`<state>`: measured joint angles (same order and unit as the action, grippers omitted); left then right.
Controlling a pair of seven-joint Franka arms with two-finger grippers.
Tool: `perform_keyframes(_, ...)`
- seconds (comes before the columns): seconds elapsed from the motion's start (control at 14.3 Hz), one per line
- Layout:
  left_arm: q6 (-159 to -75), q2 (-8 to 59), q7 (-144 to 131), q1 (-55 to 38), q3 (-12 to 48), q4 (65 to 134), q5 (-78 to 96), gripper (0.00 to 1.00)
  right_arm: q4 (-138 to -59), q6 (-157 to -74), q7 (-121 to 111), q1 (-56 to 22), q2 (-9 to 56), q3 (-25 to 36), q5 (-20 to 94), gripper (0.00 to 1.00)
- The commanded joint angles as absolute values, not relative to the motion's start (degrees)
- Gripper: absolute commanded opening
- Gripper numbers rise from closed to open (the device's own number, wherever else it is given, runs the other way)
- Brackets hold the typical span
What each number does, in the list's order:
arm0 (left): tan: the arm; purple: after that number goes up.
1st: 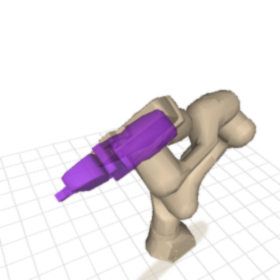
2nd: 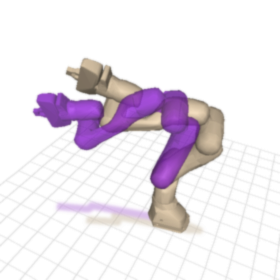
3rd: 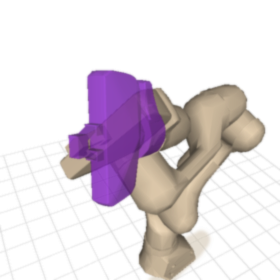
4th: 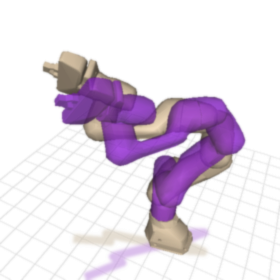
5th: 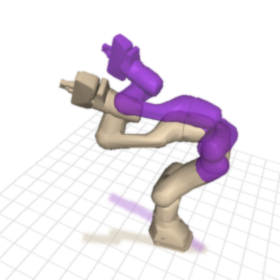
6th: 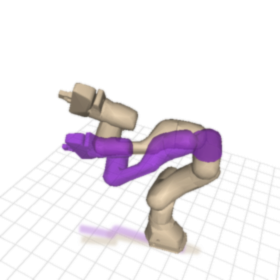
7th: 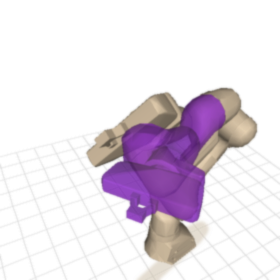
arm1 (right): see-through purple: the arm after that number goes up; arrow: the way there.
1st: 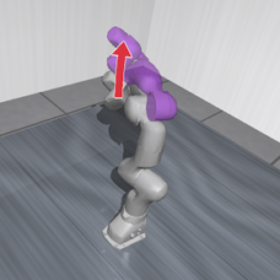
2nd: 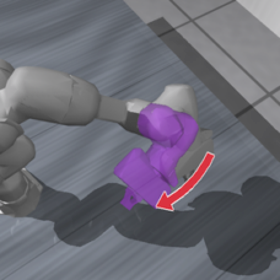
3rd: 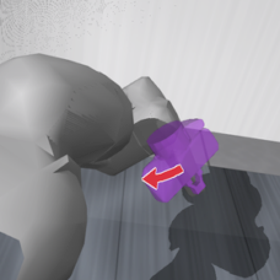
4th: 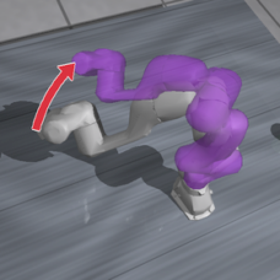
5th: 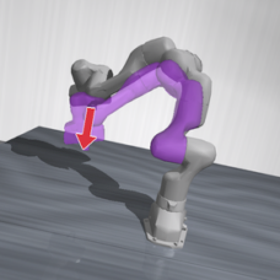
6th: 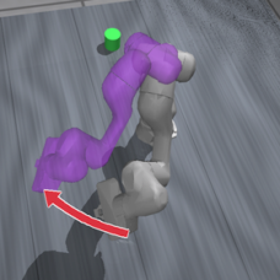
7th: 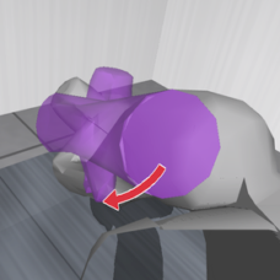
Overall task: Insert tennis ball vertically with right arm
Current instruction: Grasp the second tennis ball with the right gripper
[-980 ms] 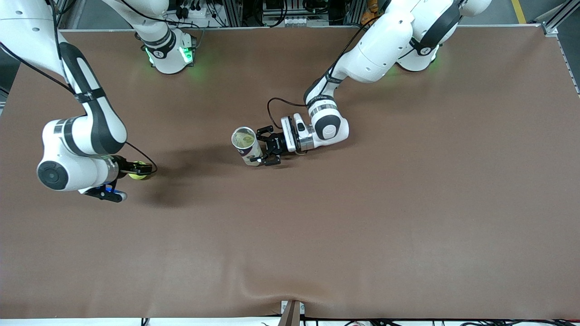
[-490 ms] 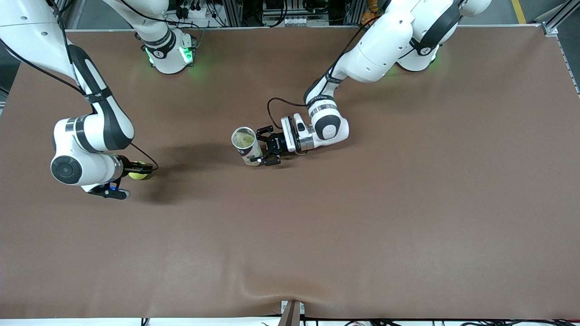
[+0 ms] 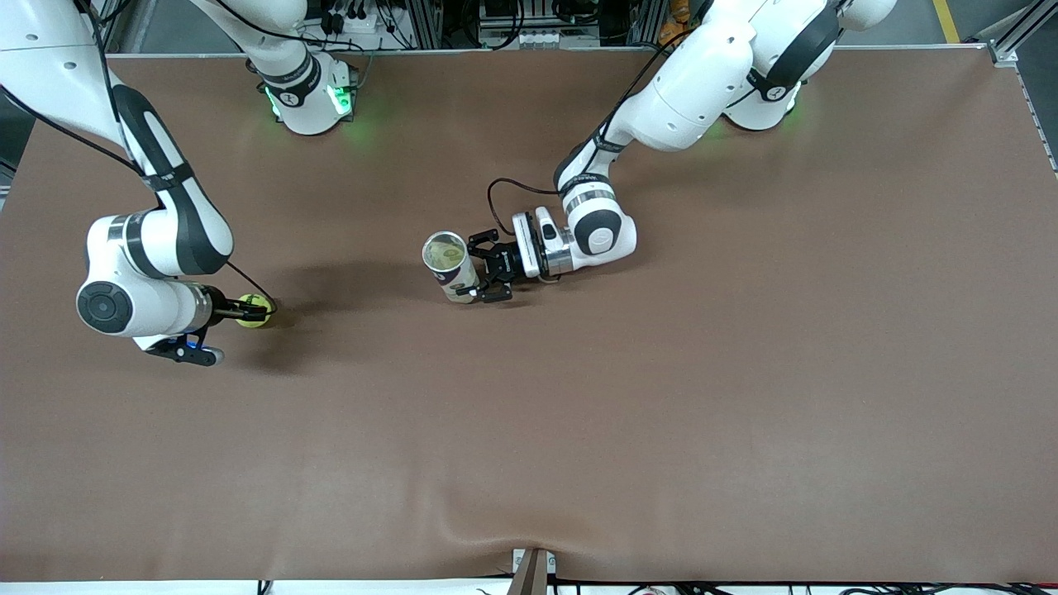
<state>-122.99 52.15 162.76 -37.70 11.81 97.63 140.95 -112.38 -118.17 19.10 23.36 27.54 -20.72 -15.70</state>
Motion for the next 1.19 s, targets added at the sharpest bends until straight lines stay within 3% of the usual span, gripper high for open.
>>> perform_keyframes(0.0, -122.52, 53.26, 181.76, -37.09, 13.27, 98.7, 145.11, 0.75, -113.91, -119.79, 18.98, 24.61, 27.77, -21.97, -16.61, 1.0)
perform_keyframes(0.42, -122.52, 53.17, 181.67, -37.09, 13.27, 98.7, 145.11, 0.75, -114.17, -121.46, 18.81, 24.79, 29.27, -21.97, -16.61, 1.0)
perform_keyframes(0.56, -122.52, 53.17, 181.67, -37.09, 13.27, 98.7, 145.11, 0.75, -114.34, -122.34, 18.81, 24.87, 29.7, -21.97, -16.61, 0.91)
perform_keyframes(0.63, -122.52, 53.17, 181.67, -37.09, 13.27, 98.7, 145.11, 0.75, -114.52, -122.43, 18.81, 24.96, 29.71, -21.97, -16.7, 0.83)
perform_keyframes(0.98, -122.52, 53.17, 181.67, -37.09, 13.27, 98.79, 145.11, 0.75, -114.52, -121.82, 18.72, 24.79, 29.36, -21.97, -16.7, 0.2)
perform_keyframes(1.12, -122.52, 53.17, 181.67, -37.09, 13.27, 98.79, 145.11, 0.75, -114.35, -120.33, 18.72, 24.7, 28.83, -22.23, -16.61, 0.06)
